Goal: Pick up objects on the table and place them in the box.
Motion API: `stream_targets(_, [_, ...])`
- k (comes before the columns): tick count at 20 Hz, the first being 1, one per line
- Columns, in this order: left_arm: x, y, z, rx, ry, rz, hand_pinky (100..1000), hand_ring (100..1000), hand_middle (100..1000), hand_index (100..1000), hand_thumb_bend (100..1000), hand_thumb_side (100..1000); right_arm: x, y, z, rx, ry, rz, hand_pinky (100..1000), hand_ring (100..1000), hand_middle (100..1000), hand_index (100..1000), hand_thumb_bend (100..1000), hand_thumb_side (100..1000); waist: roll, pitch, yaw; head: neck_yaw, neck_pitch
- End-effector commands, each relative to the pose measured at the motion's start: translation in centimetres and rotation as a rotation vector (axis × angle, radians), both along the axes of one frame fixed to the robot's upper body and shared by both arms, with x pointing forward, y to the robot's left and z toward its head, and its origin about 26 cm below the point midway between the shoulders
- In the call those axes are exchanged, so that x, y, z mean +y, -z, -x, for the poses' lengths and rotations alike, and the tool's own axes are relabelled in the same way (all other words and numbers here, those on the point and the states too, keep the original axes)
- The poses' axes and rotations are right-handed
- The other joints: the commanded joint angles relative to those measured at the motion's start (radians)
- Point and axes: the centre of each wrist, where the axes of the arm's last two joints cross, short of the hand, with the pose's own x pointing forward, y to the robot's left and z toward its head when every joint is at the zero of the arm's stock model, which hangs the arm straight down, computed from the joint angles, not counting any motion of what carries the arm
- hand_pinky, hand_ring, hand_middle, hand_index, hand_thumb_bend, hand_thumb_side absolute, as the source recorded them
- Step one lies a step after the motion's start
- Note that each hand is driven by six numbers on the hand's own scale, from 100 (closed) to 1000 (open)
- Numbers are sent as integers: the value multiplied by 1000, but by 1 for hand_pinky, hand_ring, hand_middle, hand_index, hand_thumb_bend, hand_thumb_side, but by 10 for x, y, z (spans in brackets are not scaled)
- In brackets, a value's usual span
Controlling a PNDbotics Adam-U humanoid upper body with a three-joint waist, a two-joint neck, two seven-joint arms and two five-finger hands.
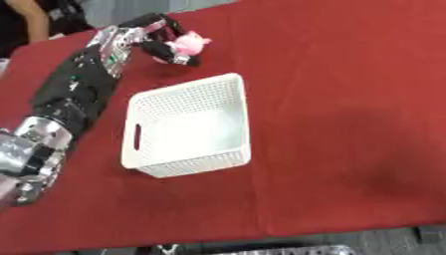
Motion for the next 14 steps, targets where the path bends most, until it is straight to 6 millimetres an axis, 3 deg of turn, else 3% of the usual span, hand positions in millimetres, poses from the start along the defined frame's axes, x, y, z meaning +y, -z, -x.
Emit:
stream_targets(1, [8,-14,0,13,-16,-20,470,603,687,773,630,589,-1,-9,2,-31,1,25,605,703,815,772,148,805,-9,-10,-2,12,-7])
stream_targets(2, [8,-14,0,23,-18,-24,409,571,632,743,488,477,-1,-9,2,-31,1,25,605,702,815,771,149,805,-9,-9,-3,11,-7])
stream_targets(4, [7,-12,1,32,-27,-38,329,527,584,704,295,322,-1,-9,2,-32,0,26,605,701,815,770,150,804,-9,-5,-6,11,-7])
stream_targets(5, [6,-12,1,34,-31,-45,323,524,582,701,280,304,-1,-9,2,-33,-1,26,605,700,815,770,150,804,-9,-4,-7,10,-7])
stream_targets(6, [5,-11,0,37,-33,-52,303,508,566,686,198,227,-1,-9,2,-33,-1,26,605,699,815,770,150,804,-9,-2,-8,10,-7])
stream_targets(9, [3,-10,0,39,-37,-63,268,477,528,644,100,164,-1,-10,2,-34,-3,27,605,698,814,769,147,805,-9,2,-8,11,-7])
stream_targets(10, [2,-10,0,37,-41,-65,172,411,465,566,100,107,-1,-9,2,-34,-3,27,604,697,814,768,146,806,-9,2,-8,11,-7])
stream_targets(11, [2,-10,0,35,-48,-67,154,397,453,549,100,100,-1,-9,2,-34,-4,27,604,697,814,768,146,806,-9,3,-8,11,-7])
stream_targets(12, [2,-10,0,30,-56,-72,100,199,237,341,100,100,-1,-9,2,-33,-4,26,604,697,814,768,145,807,-9,2,-7,11,-7])
stream_targets(13, [1,-10,0,25,-63,-78,100,199,237,341,100,100,-1,-9,2,-33,-4,26,604,697,814,768,145,807,-9,2,-7,11,-7])
stream_targets(14, [1,-10,0,17,-69,-87,100,100,100,202,100,100,-1,-9,2,-33,-4,26,604,697,814,768,144,807,-9,1,-7,12,-7])
